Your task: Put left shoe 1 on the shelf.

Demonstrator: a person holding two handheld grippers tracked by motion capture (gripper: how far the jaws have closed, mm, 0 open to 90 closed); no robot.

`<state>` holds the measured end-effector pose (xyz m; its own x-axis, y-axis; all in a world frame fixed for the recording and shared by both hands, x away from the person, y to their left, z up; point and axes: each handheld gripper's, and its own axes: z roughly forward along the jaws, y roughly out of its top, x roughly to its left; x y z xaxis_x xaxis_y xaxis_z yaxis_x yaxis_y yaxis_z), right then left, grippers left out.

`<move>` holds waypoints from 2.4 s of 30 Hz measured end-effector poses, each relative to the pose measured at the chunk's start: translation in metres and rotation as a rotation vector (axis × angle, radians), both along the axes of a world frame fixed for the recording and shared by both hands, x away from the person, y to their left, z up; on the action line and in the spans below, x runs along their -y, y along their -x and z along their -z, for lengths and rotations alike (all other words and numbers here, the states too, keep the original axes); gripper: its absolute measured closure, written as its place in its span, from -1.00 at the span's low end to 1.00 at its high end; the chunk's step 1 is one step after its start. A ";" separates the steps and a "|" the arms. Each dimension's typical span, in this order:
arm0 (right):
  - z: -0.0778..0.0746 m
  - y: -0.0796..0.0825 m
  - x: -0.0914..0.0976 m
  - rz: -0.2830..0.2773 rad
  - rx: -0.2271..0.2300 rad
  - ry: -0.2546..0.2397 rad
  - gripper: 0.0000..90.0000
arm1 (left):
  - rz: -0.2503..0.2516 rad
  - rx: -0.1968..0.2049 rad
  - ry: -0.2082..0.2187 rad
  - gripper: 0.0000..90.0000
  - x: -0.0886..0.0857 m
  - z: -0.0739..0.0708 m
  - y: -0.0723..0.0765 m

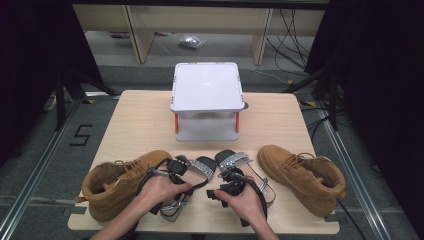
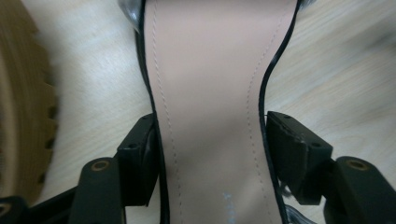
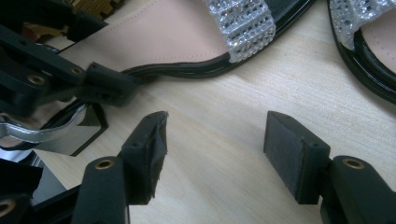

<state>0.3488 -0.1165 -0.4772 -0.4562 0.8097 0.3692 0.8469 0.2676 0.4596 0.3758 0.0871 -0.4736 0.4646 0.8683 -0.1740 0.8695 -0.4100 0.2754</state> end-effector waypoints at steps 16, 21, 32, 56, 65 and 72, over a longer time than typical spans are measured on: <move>-0.004 0.003 -0.004 -0.082 -0.052 0.007 0.80 | 0.200 0.143 -0.204 0.89 -0.041 -0.014 0.002; -0.003 0.003 -0.011 -0.118 -0.083 0.001 0.91 | 0.240 0.070 -0.220 0.97 -0.041 0.004 0.002; -0.008 -0.001 -0.014 -0.101 -0.095 0.006 0.88 | 0.262 -0.053 -0.017 0.98 -0.025 0.005 0.015; -0.029 -0.012 -0.045 -0.209 0.016 0.220 -0.34 | 0.331 0.198 -0.031 0.62 -0.017 -0.027 0.025; -0.011 -0.022 -0.072 -0.286 -0.097 0.328 -0.42 | 0.266 0.276 0.019 0.48 -0.035 -0.043 0.019; 0.001 -0.024 -0.081 -0.299 -0.133 0.389 -0.36 | 0.254 0.275 0.019 0.43 -0.036 -0.041 0.019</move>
<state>0.3733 -0.0356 -0.4781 -0.6584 0.7402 0.1365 0.7516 0.6371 0.1709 0.3572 0.1236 -0.4323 0.6964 0.7171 -0.0281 0.6334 -0.5957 0.4939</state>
